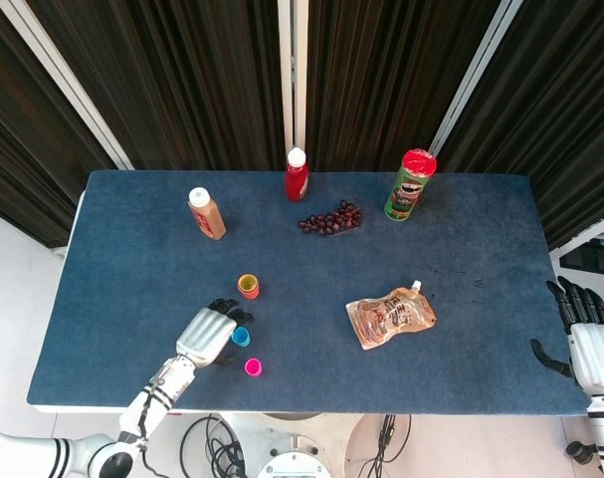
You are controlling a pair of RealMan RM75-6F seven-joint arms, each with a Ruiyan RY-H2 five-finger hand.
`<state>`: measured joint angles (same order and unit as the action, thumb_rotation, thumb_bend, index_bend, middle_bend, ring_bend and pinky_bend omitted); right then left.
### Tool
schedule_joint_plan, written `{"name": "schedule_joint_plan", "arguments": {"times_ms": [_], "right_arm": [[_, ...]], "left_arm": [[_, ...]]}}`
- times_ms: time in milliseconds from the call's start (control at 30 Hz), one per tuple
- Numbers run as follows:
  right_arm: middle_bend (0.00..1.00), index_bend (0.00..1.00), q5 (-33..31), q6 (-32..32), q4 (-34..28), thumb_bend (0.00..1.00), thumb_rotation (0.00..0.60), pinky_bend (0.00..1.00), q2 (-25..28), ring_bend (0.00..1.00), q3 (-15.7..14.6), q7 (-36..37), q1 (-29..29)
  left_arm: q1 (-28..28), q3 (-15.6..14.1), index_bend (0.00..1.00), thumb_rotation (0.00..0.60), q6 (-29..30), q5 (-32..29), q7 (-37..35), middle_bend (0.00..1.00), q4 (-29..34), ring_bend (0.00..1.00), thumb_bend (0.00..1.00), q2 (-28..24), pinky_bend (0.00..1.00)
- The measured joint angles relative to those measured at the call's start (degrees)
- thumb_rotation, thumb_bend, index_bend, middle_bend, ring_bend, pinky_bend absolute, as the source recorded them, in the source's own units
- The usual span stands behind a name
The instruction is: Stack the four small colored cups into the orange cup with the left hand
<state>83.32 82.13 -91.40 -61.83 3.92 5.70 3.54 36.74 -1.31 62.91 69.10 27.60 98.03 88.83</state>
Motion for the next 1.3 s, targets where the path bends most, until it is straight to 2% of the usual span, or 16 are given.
{"name": "schedule_joint_plan", "arguments": {"times_ms": [467,767,1067,1300], "right_arm": [[0.00,0.00,-0.52,-0.53,1.07,0.25,0.600,0.00,-0.18,0.00,-0.06,1.22,-0.02],[0.00,0.00,-0.67,-0.68,1.54,0.25,0.600,0.00,-0.39,0.00,-0.19,1.56,-0.11],[0.00,0.00,-0.77,-0.78,1.81,0.25,0.600,0.00,-0.43,0.00,-0.14,1.85,-0.08],[0.00,0.00,-0.49,-0.27,1.68,0.25,0.600,0.00,-0.31,0.00,-0.10,1.94,-0.23]], "left_arm": [[-0.12,0.91,0.41,0.600,-0.20,-1.81,7.36,0.41,-3.48,0.25,0.21,2.94,0.23],[-0.20,1.76,0.50,0.600,-0.43,-0.67,5.99,0.52,-4.53,0.34,0.24,3.78,0.29],[-0.54,2.81,0.52,0.600,-0.92,-1.26,4.38,0.54,-3.26,0.35,0.24,3.43,0.29],[-0.99,5.30,0.52,0.600,-0.07,-2.46,2.01,0.54,1.87,0.35,0.24,-0.57,0.30]]}}
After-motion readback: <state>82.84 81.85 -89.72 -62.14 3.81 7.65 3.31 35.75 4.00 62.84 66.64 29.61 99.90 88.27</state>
